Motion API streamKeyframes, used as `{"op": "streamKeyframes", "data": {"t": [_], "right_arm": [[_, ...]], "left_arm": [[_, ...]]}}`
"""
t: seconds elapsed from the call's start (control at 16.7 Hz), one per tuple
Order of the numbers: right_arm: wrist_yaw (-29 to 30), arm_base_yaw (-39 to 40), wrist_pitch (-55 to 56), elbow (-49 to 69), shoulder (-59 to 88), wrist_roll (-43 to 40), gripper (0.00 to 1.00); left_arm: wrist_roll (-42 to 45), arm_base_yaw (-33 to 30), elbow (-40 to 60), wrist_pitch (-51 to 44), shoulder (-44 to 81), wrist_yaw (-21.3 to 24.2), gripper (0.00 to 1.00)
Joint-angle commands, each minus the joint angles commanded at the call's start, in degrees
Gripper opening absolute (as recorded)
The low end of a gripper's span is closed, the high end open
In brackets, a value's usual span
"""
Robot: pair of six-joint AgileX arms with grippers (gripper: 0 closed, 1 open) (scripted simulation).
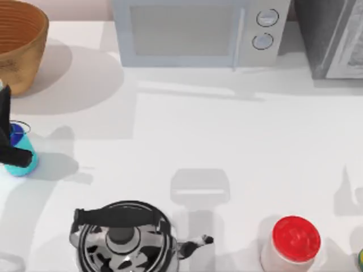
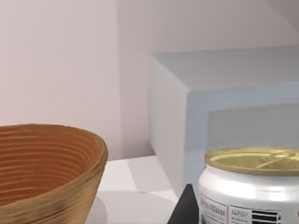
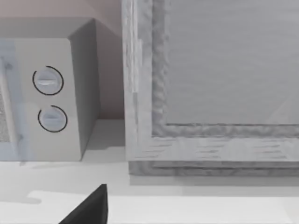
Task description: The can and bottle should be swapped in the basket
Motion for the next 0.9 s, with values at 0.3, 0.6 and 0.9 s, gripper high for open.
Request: {"op": "streamKeyframes", "data": {"t": [0.3, 0.6, 0.9], "right_arm": [[0.0, 0.0, 0.0, 0.0, 0.0, 0.0, 1.0], [0.0, 0.0, 0.0, 0.0, 0.0, 0.0, 1.0], [0.0, 0.0, 0.0, 0.0, 0.0, 0.0, 1.0]], "left_arm": [[0.4, -4.9, 12.1, 16.0, 28.2, 14.1, 0.0], [0.7, -10.7, 24.8, 33.0, 58.2, 29.9, 0.0], [0.8, -15.6, 35.9, 48.3, 85.3, 44.2, 0.0]]}}
